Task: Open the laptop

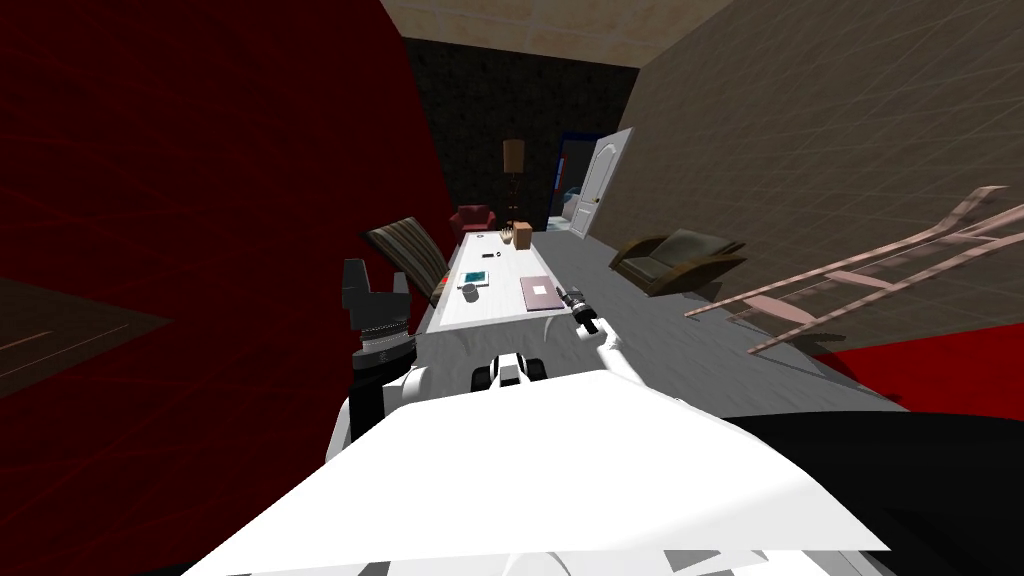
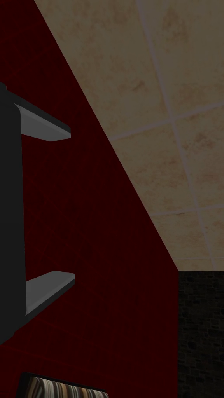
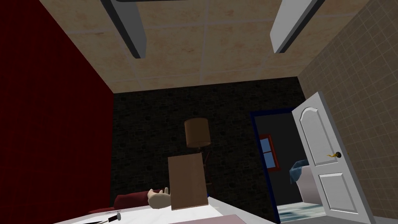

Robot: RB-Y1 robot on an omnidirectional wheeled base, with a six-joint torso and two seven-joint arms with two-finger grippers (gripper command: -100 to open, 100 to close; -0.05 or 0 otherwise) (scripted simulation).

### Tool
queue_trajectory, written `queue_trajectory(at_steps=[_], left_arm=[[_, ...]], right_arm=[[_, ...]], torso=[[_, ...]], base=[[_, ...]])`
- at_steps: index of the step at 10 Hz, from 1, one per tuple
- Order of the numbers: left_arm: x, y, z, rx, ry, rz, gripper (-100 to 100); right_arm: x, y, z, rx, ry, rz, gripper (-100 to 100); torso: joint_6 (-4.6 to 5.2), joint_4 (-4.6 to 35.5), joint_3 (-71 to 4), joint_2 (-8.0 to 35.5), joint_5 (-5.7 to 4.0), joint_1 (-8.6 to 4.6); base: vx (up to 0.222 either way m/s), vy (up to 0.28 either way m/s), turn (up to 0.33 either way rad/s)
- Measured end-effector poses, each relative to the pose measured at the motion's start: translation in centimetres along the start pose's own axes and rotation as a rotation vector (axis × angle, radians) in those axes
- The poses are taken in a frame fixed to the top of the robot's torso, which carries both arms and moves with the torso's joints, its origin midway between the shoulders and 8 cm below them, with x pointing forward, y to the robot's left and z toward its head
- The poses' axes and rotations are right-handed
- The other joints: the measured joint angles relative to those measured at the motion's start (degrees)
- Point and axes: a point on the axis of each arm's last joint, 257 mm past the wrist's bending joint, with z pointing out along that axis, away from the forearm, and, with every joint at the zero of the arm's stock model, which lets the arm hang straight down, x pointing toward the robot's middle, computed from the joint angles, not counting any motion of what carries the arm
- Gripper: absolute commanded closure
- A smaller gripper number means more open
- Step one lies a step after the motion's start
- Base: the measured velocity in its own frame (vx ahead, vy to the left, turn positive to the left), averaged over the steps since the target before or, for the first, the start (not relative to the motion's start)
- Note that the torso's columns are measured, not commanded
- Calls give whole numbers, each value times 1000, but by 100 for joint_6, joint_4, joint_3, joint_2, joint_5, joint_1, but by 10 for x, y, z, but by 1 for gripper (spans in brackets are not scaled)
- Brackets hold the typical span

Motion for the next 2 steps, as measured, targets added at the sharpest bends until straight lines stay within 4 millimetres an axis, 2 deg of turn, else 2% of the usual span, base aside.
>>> queue_trajectory(at_steps=[2], left_arm=[[0, 0, 0, 0, 0, 0, 0]], right_arm=[[0, 0, 0, 0, 0, 0, 0]], torso=[[0, 1, 3, 5, 0, 1]], base=[[0, 0, 0]])
